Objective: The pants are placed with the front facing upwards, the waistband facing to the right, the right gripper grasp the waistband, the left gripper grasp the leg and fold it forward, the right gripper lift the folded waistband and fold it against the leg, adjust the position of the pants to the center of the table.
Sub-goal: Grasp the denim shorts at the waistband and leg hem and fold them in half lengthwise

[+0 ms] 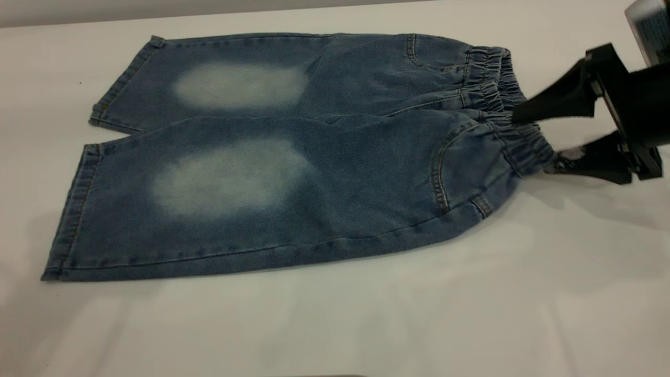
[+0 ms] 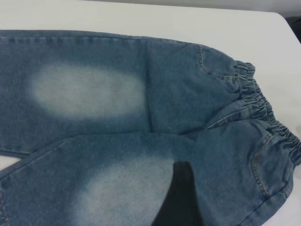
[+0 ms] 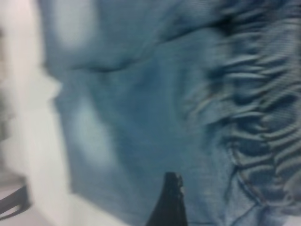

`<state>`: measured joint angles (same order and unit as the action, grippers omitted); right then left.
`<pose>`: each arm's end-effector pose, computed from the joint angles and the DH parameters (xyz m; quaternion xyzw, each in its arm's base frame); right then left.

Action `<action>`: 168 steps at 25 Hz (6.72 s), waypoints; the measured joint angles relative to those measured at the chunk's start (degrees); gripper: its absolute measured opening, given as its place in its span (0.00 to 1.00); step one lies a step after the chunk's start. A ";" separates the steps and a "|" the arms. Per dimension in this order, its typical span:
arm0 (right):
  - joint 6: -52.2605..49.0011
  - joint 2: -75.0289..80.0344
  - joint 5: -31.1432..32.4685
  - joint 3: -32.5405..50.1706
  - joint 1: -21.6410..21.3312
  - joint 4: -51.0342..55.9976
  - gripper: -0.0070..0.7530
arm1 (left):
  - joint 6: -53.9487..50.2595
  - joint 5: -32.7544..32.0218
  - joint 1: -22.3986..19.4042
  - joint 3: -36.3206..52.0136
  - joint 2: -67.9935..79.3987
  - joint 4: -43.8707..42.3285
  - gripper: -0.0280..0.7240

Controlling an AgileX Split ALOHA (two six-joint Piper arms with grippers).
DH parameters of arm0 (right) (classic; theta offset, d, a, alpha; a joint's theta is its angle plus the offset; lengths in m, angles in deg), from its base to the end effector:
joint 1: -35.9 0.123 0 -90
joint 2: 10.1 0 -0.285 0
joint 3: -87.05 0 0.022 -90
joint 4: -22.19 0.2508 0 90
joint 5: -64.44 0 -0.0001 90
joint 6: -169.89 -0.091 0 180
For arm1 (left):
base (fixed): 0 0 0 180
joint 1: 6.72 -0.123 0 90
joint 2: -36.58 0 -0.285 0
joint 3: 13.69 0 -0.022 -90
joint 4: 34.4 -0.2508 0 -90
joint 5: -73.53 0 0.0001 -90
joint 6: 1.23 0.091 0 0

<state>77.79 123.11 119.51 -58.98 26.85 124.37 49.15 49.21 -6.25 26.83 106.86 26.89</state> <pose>0.3069 0.0250 0.0438 0.1266 0.8625 0.4575 0.1752 0.2169 -0.0347 0.2765 0.0260 0.8681 -0.1981 0.4544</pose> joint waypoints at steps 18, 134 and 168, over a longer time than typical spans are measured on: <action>-0.09 4.02 -4.34 0.00 3.39 2.20 0.49 | 0.00 -0.05 0.00 0.00 0.00 0.04 0.79; -2.04 -30.71 -15.62 15.51 3.39 -0.61 0.06 | -17.75 2.20 3.57 5.12 6.53 -24.69 0.11; -0.74 -11.33 -32.68 -9.56 3.39 1.26 0.09 | -8.76 1.22 7.76 -46.31 61.10 -24.64 0.11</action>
<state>77.05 111.78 86.83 -68.54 30.23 125.63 40.39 50.43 1.52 -19.48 167.96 2.25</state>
